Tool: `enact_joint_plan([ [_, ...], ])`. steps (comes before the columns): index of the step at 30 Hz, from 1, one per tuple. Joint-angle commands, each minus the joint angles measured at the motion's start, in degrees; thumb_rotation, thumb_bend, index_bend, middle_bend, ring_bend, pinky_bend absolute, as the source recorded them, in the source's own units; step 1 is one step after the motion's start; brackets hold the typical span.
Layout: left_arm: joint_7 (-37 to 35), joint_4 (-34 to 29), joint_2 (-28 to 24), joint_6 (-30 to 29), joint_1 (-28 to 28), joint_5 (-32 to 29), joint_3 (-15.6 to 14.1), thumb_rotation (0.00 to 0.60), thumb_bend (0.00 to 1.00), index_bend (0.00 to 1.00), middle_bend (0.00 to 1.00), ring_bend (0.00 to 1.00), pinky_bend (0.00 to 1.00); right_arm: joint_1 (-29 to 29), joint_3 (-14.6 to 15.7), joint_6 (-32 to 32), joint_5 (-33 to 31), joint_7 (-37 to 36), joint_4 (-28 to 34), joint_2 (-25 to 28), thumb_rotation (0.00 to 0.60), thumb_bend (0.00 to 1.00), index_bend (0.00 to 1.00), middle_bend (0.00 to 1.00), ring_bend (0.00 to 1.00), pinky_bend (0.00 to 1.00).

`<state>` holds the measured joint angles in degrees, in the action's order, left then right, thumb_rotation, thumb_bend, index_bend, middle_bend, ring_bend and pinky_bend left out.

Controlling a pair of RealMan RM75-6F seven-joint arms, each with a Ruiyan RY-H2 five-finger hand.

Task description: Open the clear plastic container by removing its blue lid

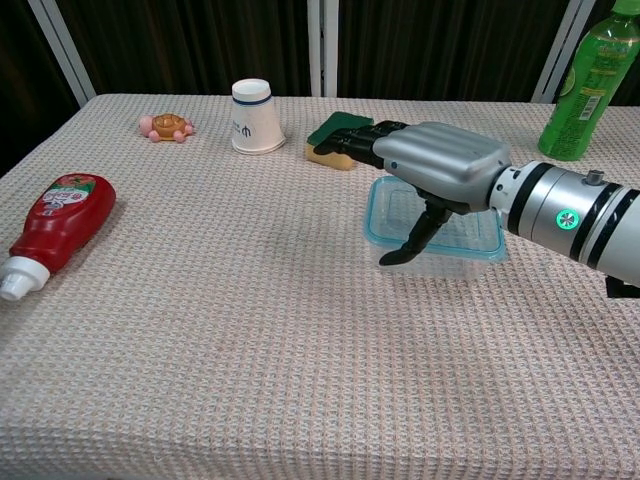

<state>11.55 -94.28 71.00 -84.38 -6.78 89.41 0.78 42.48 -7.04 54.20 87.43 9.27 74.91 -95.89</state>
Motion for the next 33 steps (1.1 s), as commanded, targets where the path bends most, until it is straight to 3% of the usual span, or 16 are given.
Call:
enact_joint_plan([
  [1, 0.0, -0.1, -0.5, 1.2, -1.1, 1.3, -0.2, 0.6, 0.0, 0.04, 0.06, 0.0, 0.0, -1.2, 1.1, 1.6, 0.3, -0.1, 2.1, 1.9, 0.6, 0.0, 0.0, 0.0, 0.0, 0.0],
  [7, -1.0, -2.7, -1.9, 7.3, -7.0, 4.7, 0.8, 0.6, 0.0, 0.04, 0.06, 0.0, 0.0, -8.3, 5.7, 11.5, 3.8, -4.9, 9.1, 11.7, 0.6, 0.0, 0.0, 0.0, 0.0, 0.0],
  [12, -3.1, -6.7, -1.4, 17.3, -15.7, 6.8, 2.9, 0.6, 0.0, 0.04, 0.06, 0.0, 0.0, -14.8, 5.0, 19.9, 0.5, -10.1, 9.2, 18.9, 0.6, 0.0, 0.0, 0.0, 0.0, 0.0],
  [15, -2.0, -9.5, 0.5, 25.7, -21.9, 5.0, 4.9, 0.6, 0.0, 0.03, 0.04, 0.0, 0.0, -17.9, 4.1, 23.3, -1.6, -11.3, 9.5, 22.6, 0.6, 0.0, 0.0, 0.0, 0.0, 0.0],
  [19, 4.3, -11.5, 6.2, 36.6, -30.1, -3.4, 9.3, 0.6, 0.0, 0.01, 0.02, 0.0, 0.0, -20.6, 3.2, 26.2, -3.3, -11.1, 10.9, 26.0, 0.6, 0.0, 0.0, 0.0, 0.0, 0.0],
  [25, 18.0, -8.2, 16.5, 44.9, -40.7, -22.8, 12.8, 0.6, 0.0, 0.0, 0.0, 0.0, 0.0, -22.5, 3.2, 27.5, -2.7, -12.5, 10.8, 26.7, 0.6, 0.0, 0.0, 0.0, 0.0, 0.0],
  [33, 35.5, -5.6, 25.5, 37.5, -54.7, -50.6, 14.0, 0.6, 0.0, 0.0, 0.0, 0.0, 0.0, -23.0, 3.6, 27.1, -0.8, -14.0, 9.0, 25.3, 0.6, 0.0, 0.0, 0.0, 0.0, 0.0],
])
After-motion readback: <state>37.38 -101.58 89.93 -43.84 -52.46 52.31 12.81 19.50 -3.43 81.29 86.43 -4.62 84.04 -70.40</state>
